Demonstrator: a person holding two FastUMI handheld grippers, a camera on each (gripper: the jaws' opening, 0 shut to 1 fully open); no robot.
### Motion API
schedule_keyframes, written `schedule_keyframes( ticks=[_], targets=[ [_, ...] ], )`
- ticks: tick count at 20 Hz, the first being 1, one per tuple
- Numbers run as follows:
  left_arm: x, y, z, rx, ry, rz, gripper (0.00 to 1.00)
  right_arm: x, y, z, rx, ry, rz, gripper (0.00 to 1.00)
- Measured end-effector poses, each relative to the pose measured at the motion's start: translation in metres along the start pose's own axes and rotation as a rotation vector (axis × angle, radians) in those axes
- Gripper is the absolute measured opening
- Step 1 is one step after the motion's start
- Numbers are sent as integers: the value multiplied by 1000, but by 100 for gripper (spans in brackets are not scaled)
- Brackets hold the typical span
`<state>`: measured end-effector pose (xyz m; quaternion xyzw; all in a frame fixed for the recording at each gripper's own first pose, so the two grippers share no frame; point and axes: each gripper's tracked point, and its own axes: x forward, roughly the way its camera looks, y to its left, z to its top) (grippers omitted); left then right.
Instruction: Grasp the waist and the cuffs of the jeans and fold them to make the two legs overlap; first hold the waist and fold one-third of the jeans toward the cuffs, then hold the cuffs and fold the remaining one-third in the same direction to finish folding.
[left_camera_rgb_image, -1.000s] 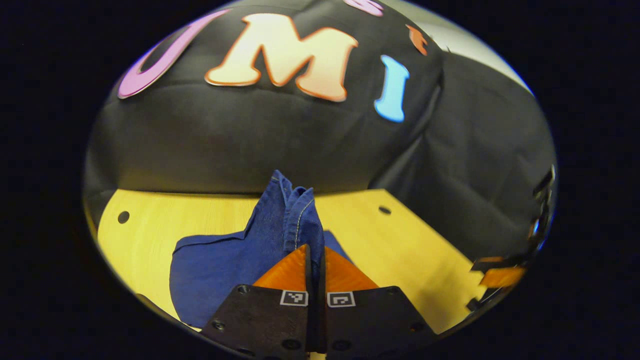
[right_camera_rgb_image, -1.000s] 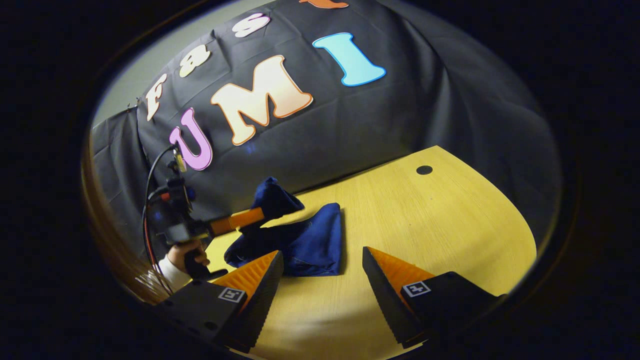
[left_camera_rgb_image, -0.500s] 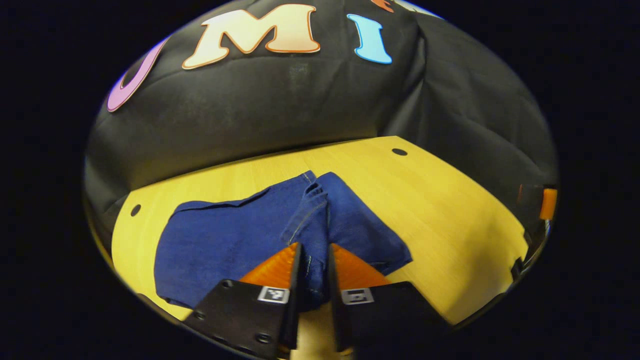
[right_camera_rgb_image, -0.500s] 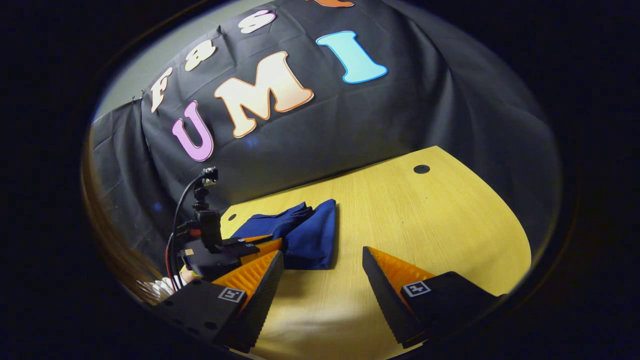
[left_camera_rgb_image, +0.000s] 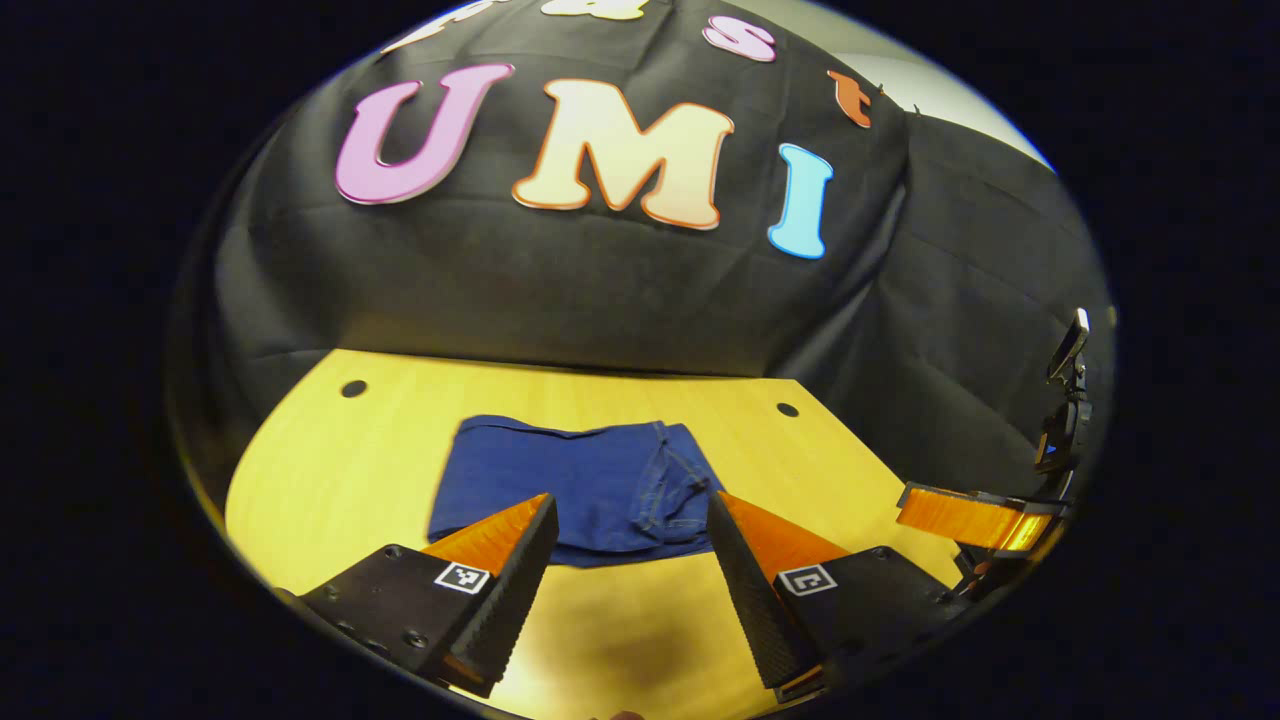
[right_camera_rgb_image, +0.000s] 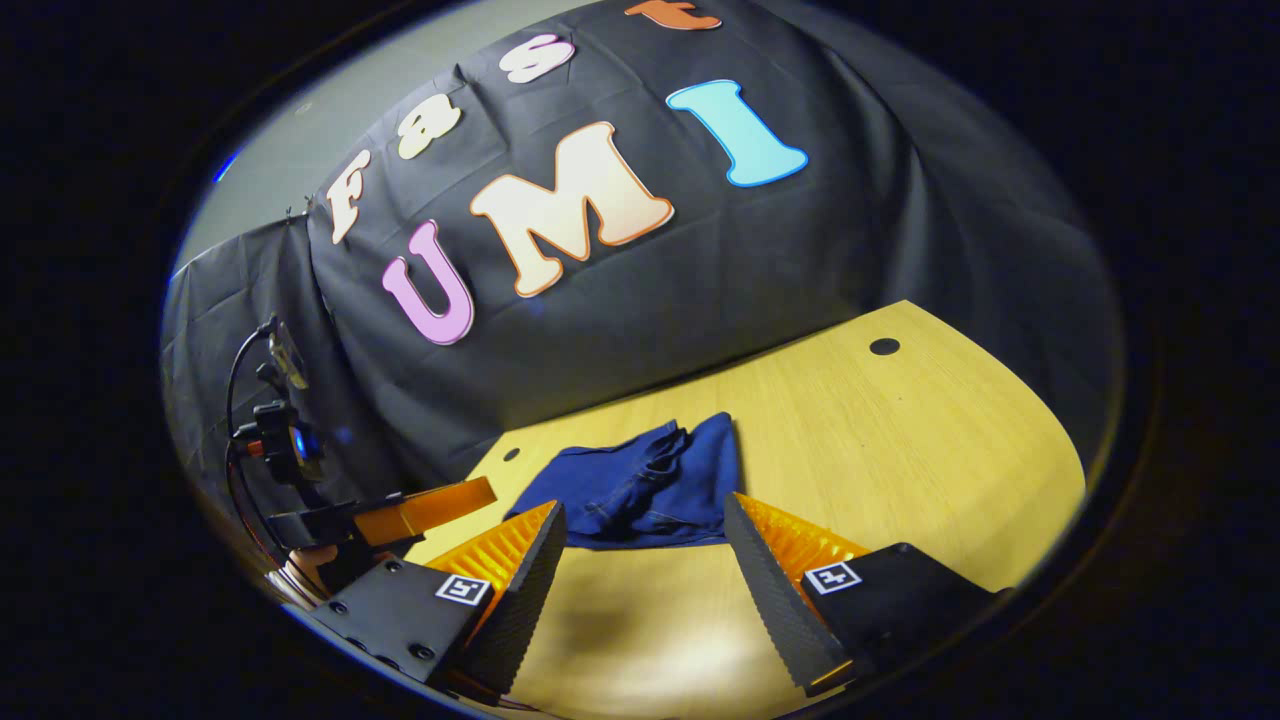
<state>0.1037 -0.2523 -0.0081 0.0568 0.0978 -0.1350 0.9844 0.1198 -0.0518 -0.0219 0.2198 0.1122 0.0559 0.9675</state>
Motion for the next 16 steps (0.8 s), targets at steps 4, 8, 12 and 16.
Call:
schedule_keyframes(
  ticks=[4, 8, 12, 16],
  targets=[
    [-36, 31, -3, 20, 1, 18, 89, -11, 29, 13, -29, -67, -10, 98],
    [-63, 42, -17, 28, 14, -11, 89, -27, 55, 15, -46, -114, -28, 98],
    [-80, 49, -24, 70, 27, -54, 89, -41, 75, 18, -69, -171, -45, 98],
    [-87, 60, -22, 120, 17, -63, 89, -50, 94, 15, -62, -193, -48, 98]
  ],
)
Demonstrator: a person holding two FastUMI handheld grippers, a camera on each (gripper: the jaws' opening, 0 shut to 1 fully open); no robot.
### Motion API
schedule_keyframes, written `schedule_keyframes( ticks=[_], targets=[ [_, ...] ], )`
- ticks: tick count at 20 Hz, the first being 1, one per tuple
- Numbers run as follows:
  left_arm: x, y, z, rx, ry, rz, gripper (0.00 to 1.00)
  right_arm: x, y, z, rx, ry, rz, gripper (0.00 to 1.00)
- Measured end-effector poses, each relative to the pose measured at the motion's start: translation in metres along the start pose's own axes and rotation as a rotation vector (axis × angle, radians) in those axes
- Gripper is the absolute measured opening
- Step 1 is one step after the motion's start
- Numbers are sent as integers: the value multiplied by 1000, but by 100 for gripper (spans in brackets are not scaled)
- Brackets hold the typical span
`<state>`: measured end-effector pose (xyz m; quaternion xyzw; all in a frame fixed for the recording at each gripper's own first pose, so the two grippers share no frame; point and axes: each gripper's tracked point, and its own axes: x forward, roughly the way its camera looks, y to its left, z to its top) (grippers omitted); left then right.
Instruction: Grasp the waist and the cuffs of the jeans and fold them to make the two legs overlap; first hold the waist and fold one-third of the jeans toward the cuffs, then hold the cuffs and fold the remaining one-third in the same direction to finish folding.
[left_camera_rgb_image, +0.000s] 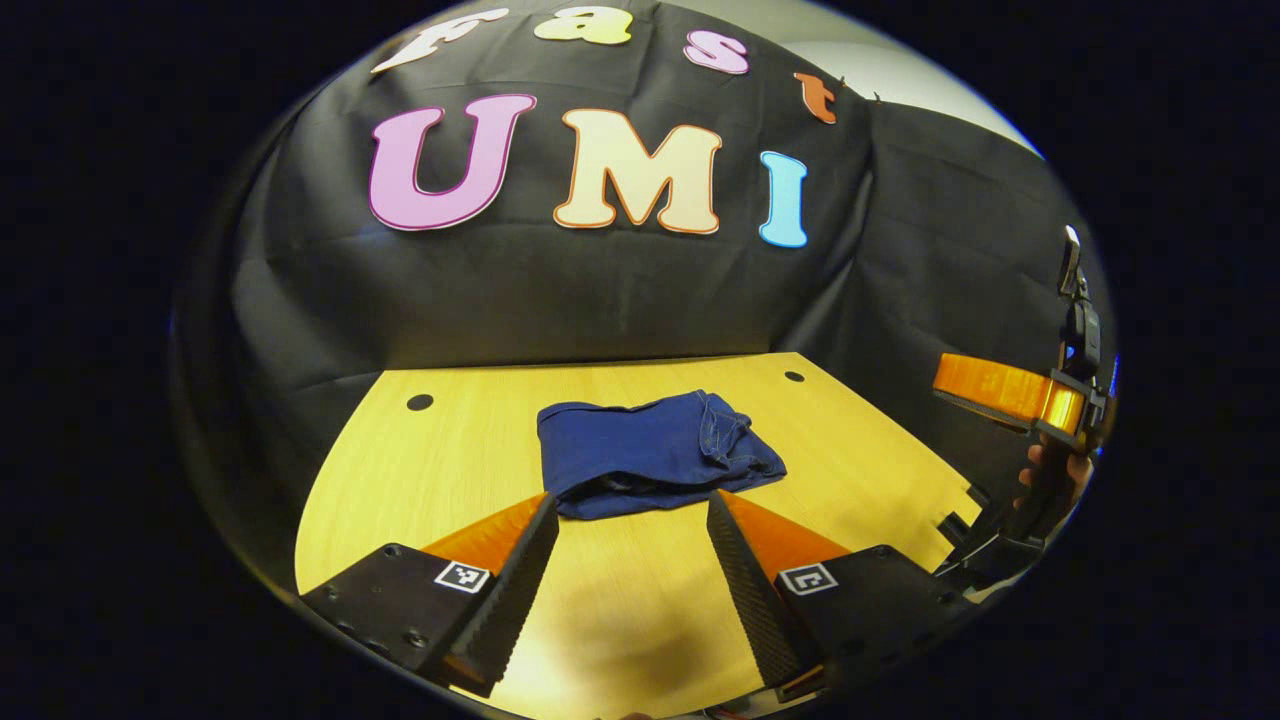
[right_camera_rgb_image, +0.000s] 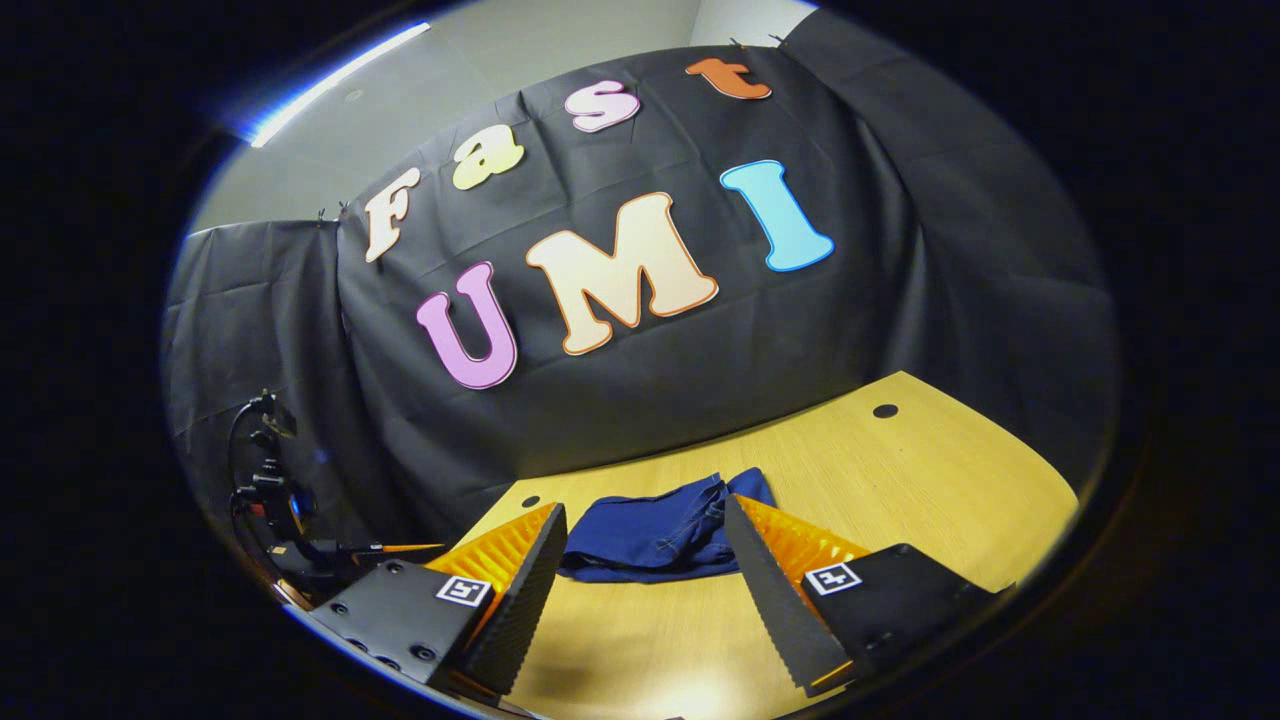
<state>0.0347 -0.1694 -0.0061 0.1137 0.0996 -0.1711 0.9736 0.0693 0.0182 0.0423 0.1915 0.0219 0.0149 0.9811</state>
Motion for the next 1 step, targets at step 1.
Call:
schedule_keyframes(
  ticks=[1],
  targets=[
    [-2, 2, 2, 5, -6, -3, 89, -3, 6, -3, 1, 0, 2, 98]
  ],
)
